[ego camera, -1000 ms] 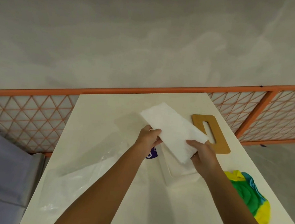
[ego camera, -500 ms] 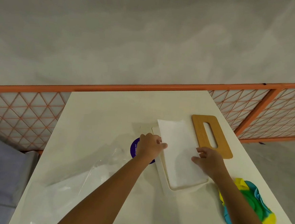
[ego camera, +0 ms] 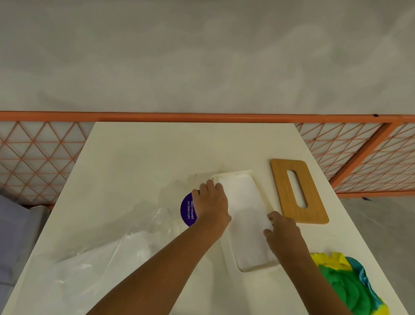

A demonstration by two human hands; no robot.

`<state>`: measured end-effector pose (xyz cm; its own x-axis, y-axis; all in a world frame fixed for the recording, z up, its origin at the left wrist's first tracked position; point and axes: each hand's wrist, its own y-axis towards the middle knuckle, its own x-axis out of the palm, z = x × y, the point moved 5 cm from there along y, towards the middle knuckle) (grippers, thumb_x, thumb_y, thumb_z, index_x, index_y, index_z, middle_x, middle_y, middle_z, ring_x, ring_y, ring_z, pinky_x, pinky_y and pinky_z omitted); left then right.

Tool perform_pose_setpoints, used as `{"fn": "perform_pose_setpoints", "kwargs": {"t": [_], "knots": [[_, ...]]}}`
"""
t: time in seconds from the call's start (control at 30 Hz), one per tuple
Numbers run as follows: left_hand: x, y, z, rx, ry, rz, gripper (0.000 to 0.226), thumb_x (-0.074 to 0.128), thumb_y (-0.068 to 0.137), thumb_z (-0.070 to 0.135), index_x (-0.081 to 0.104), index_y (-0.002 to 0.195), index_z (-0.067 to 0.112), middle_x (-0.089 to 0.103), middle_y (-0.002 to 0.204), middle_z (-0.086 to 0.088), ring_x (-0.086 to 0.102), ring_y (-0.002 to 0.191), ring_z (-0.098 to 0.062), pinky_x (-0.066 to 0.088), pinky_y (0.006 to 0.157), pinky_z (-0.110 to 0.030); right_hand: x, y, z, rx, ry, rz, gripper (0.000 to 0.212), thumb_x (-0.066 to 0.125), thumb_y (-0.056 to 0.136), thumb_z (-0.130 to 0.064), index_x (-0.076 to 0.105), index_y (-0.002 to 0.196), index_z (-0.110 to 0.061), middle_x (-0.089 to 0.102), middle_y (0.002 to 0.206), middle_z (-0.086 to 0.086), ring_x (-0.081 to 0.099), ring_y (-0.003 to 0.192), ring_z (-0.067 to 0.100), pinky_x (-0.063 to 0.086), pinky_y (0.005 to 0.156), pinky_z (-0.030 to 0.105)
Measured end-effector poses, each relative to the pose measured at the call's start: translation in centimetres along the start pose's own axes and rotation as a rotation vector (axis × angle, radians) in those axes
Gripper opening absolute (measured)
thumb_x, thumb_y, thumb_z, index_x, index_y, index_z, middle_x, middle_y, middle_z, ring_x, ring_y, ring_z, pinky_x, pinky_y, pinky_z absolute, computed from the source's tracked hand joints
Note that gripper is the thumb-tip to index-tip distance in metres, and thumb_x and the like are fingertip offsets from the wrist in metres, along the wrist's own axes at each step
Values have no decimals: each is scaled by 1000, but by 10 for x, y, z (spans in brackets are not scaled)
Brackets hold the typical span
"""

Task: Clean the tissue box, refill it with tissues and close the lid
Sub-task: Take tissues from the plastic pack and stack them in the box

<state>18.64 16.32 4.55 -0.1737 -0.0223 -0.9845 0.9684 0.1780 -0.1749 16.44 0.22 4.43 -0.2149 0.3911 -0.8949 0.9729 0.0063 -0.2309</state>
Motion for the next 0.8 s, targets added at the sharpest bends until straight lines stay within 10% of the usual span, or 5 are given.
{"fn": "perform_pose_setpoints", "kwargs": {"t": [0.33, 0.8], "knots": [[-27, -23, -52, -18, -432, 126, 50, 59, 85, 44, 43, 125, 20, 48, 123, -1, 50, 114, -20, 37, 93, -32, -31, -12, -47, -232, 26, 134, 32, 60, 87, -14, 57, 119, -11, 61, 111, 9, 53, 87, 13, 45, 83, 22], [5, -120, -200, -211, -573, 141, 57, 59, 82, 53, 45, 129, 25, 49, 129, 5, 46, 121, -14, 33, 104, -30, 77, -14, -130, -111, 493, -368, 21, 54, 82, 6, 67, 98, 0, 60, 72, 6, 53, 58, 13, 49, 59, 15]]}}
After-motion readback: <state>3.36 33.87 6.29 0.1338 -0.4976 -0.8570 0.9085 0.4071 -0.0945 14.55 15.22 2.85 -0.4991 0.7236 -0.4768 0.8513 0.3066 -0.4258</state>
